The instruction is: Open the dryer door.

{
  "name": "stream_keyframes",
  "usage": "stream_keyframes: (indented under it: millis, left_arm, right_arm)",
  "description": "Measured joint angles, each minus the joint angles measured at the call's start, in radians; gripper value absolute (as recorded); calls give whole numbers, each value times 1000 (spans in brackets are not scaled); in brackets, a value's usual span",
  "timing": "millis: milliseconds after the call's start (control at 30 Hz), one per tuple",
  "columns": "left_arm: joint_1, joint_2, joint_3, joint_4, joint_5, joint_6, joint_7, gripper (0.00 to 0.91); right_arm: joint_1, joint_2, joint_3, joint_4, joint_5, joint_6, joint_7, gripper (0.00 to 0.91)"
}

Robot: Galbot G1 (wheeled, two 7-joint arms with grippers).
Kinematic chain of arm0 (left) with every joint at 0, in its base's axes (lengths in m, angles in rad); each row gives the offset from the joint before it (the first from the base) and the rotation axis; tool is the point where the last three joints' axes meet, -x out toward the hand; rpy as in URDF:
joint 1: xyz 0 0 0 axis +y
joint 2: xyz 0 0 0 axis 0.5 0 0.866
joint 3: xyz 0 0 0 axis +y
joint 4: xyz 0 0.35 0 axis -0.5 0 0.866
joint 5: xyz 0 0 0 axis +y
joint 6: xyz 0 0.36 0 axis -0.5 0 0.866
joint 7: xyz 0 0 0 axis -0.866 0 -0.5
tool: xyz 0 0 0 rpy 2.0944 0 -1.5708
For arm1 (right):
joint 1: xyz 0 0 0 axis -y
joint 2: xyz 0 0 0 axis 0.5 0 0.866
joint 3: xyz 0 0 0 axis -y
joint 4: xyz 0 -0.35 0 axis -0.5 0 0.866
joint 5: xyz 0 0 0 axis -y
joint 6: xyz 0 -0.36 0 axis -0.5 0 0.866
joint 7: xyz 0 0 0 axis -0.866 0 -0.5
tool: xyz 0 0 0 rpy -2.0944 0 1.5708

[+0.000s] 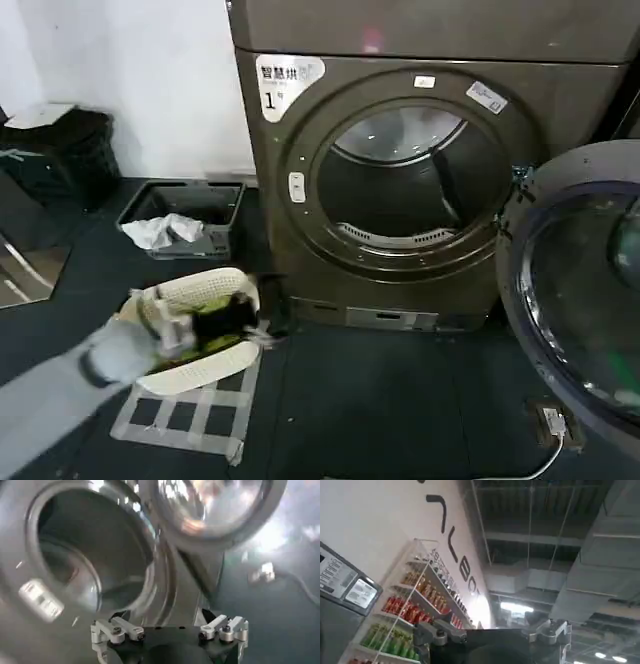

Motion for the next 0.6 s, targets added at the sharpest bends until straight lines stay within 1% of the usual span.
stream_keyframes:
  millis: [200, 367, 600]
  left_arm:
    - [66, 119, -65, 41, 47, 1, 19, 907]
    - [138, 192, -135, 87, 72, 22, 39, 907]
    - [171, 252, -180, 135, 96, 54, 70, 907]
  right_arm:
    - [7, -7, 16, 1, -45, 18, 1, 907]
    - [8, -16, 33, 5, -61, 18, 2, 907]
    - [4, -18, 50, 1, -64, 18, 3, 907]
